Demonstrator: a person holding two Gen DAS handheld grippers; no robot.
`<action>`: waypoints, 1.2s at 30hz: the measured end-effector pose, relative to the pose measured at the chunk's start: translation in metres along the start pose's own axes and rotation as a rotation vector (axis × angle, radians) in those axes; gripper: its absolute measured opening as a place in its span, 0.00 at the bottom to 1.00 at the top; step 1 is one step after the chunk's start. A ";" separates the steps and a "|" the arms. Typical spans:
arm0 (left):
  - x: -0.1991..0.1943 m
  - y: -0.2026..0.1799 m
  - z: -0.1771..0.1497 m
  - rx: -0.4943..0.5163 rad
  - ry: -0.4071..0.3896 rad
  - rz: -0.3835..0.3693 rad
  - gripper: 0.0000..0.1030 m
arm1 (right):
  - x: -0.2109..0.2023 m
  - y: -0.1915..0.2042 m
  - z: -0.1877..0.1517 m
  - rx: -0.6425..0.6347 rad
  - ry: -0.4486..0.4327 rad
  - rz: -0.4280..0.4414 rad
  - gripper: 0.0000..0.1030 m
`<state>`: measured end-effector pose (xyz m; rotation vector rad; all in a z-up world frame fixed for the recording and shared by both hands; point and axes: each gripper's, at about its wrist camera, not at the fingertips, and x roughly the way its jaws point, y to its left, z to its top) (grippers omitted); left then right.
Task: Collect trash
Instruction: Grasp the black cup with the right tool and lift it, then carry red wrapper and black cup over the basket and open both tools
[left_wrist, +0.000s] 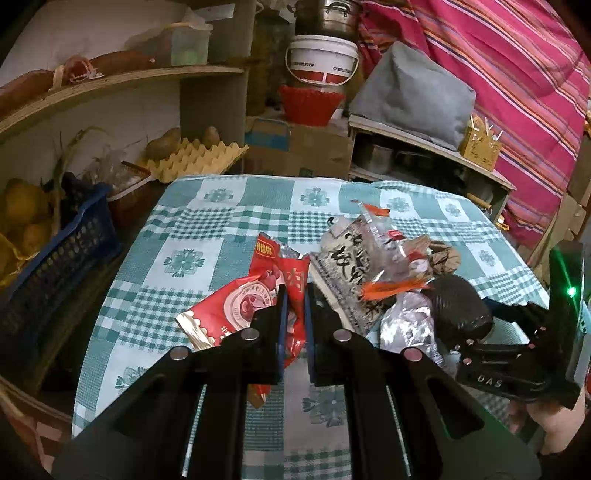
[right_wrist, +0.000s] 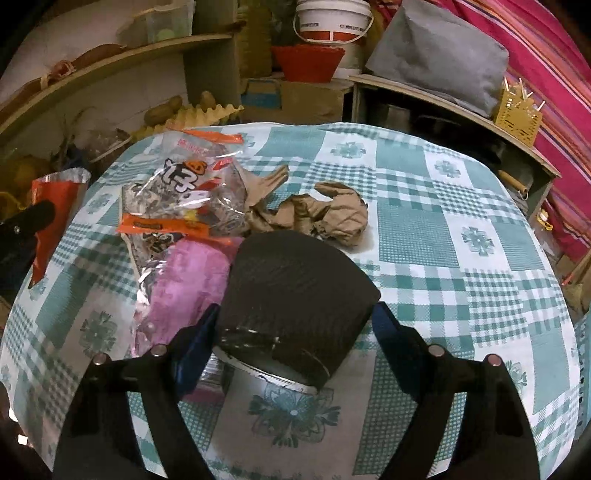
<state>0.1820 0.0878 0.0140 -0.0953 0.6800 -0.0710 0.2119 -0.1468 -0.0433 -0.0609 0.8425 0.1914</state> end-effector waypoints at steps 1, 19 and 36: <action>-0.001 -0.002 0.001 0.000 -0.003 0.000 0.07 | -0.002 -0.001 0.000 0.000 -0.004 0.005 0.78; -0.022 -0.074 0.024 0.018 -0.075 -0.064 0.07 | -0.060 -0.074 -0.001 0.068 -0.113 -0.047 0.77; -0.012 -0.200 0.023 0.125 -0.083 -0.198 0.07 | -0.121 -0.211 -0.034 0.239 -0.170 -0.173 0.77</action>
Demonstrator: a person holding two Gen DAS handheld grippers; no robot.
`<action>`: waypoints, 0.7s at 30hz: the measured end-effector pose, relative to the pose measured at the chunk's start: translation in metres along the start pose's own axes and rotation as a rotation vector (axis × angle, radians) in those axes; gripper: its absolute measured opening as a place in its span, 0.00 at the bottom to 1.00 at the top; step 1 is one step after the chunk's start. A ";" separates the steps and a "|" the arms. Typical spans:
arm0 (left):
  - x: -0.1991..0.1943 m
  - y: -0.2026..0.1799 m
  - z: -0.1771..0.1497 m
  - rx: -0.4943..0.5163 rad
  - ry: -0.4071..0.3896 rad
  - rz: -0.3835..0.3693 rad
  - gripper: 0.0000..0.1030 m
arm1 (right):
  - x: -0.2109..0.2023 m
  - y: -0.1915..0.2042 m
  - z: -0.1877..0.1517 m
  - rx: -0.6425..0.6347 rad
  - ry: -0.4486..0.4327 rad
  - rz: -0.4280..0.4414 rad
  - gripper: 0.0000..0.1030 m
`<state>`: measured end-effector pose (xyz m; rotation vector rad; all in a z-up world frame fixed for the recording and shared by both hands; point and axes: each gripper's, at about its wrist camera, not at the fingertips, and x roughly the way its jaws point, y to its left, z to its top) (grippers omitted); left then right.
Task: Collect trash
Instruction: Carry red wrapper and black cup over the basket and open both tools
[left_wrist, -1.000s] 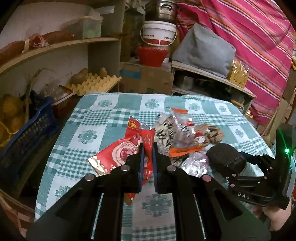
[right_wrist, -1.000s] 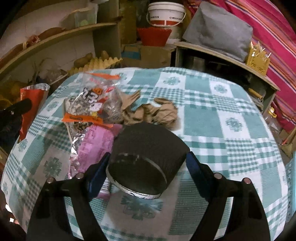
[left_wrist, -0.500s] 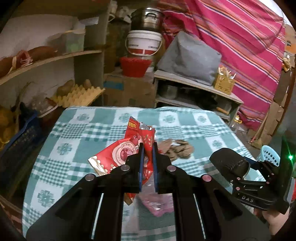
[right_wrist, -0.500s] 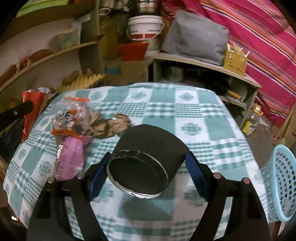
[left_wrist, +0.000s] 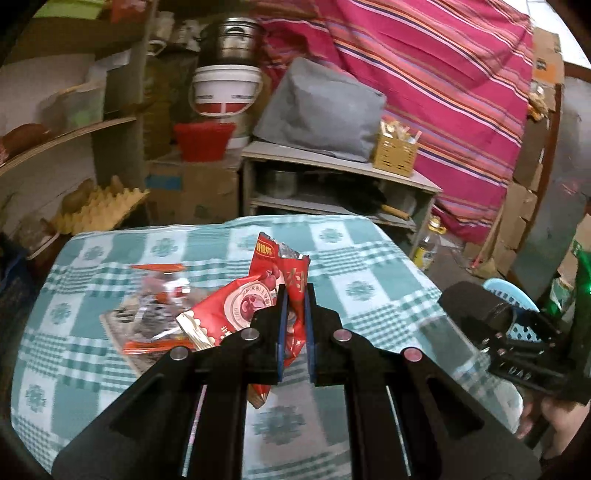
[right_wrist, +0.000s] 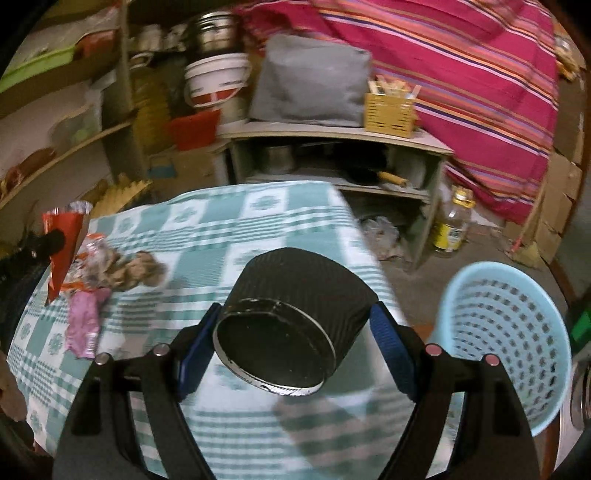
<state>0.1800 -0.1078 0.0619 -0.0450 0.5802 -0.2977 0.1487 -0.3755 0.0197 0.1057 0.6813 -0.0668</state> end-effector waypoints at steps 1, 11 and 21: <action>0.003 -0.005 -0.001 0.003 0.003 -0.009 0.07 | -0.003 -0.012 -0.001 0.013 -0.003 -0.009 0.77; 0.033 -0.095 -0.010 0.079 0.046 -0.135 0.07 | -0.023 -0.119 -0.014 0.098 -0.024 -0.137 0.77; 0.067 -0.197 -0.017 0.149 0.085 -0.269 0.07 | -0.037 -0.217 -0.032 0.162 -0.028 -0.247 0.77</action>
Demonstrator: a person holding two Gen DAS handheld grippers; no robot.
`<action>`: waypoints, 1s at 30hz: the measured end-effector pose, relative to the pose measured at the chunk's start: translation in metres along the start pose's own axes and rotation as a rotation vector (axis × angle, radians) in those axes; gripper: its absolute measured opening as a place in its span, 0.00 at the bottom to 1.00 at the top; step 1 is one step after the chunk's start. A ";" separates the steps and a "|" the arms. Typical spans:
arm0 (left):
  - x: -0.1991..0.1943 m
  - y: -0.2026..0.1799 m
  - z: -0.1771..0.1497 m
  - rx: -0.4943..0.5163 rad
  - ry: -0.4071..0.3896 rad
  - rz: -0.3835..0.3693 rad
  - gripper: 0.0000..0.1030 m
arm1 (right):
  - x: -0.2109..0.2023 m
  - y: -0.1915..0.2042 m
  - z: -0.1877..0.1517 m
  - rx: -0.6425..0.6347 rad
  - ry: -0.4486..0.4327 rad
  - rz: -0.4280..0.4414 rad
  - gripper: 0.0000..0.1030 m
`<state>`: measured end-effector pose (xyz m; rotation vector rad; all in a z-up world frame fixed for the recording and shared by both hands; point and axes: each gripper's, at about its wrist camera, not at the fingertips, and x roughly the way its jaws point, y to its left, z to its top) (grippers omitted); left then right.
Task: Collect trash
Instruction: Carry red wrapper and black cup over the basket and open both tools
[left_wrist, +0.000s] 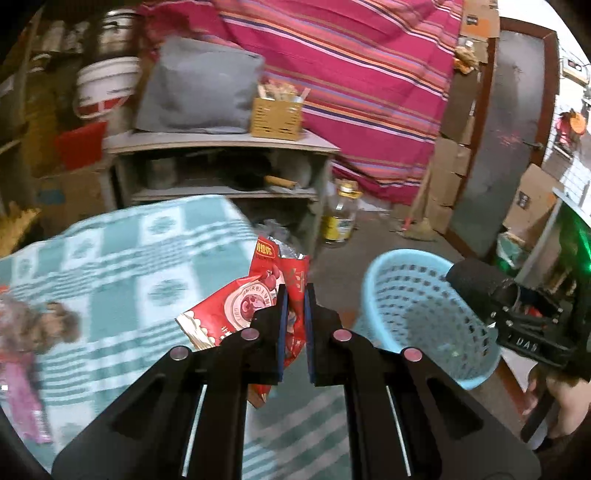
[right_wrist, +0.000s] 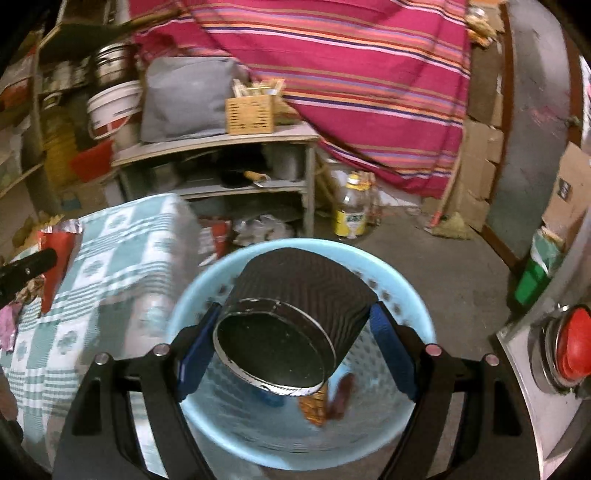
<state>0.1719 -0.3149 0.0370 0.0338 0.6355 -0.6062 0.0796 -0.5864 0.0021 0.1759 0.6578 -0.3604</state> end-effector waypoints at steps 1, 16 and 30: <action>0.008 -0.011 0.000 0.007 0.005 -0.016 0.07 | 0.001 -0.007 -0.001 0.009 0.002 -0.006 0.77; 0.060 -0.095 0.005 0.038 0.050 -0.160 0.07 | 0.012 -0.051 -0.002 0.119 0.007 -0.016 0.77; 0.085 -0.131 0.012 0.099 0.072 -0.168 0.35 | 0.015 -0.069 -0.006 0.146 0.012 -0.022 0.77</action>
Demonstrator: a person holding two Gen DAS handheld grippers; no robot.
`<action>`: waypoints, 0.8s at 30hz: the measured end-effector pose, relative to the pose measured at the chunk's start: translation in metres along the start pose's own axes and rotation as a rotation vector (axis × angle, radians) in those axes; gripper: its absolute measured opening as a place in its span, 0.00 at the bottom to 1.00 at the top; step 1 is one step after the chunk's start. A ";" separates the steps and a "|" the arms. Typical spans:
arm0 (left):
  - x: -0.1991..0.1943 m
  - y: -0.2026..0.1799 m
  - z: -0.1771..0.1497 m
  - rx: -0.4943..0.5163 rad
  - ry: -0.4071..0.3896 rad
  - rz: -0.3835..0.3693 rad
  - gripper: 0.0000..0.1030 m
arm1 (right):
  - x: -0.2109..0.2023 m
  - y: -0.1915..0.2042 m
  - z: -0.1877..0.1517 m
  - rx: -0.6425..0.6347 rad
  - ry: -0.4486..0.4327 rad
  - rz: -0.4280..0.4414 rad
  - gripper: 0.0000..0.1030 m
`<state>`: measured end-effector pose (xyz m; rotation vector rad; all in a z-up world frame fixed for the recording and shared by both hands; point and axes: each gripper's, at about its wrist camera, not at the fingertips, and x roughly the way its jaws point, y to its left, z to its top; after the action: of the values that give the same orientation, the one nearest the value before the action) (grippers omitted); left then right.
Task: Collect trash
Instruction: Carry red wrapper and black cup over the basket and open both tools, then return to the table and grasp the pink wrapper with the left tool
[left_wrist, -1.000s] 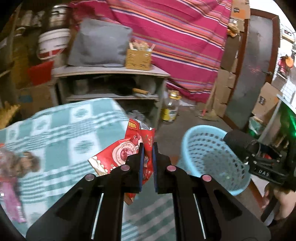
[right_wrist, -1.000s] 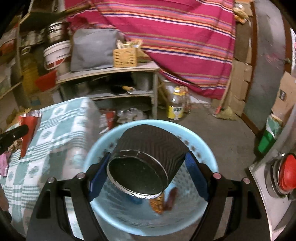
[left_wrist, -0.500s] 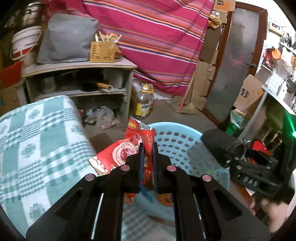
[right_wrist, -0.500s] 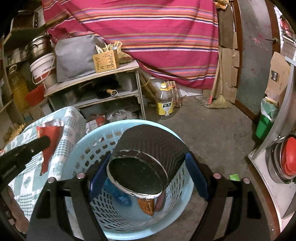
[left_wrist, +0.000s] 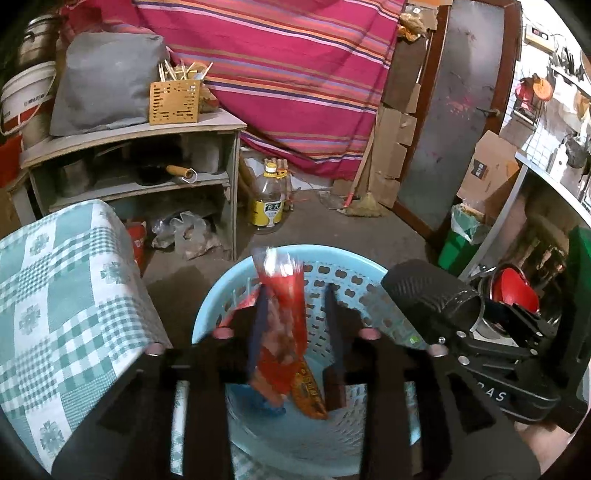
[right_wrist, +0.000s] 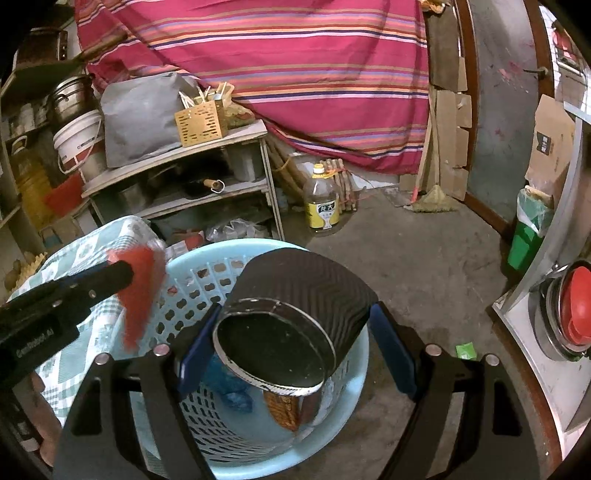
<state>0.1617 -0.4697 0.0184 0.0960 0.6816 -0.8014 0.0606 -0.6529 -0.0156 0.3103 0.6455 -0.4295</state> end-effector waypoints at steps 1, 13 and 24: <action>0.000 -0.001 0.000 0.003 -0.003 0.007 0.36 | 0.000 -0.001 0.000 0.001 0.001 0.000 0.77; -0.036 0.040 0.000 -0.009 -0.052 0.179 0.77 | 0.007 0.015 0.000 -0.019 0.020 0.015 0.78; -0.132 0.134 -0.037 -0.031 -0.078 0.396 0.95 | -0.013 0.083 0.004 -0.099 -0.022 0.012 0.92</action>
<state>0.1695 -0.2798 0.0457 0.1646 0.5770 -0.4120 0.0926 -0.5788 0.0077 0.2154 0.6403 -0.3877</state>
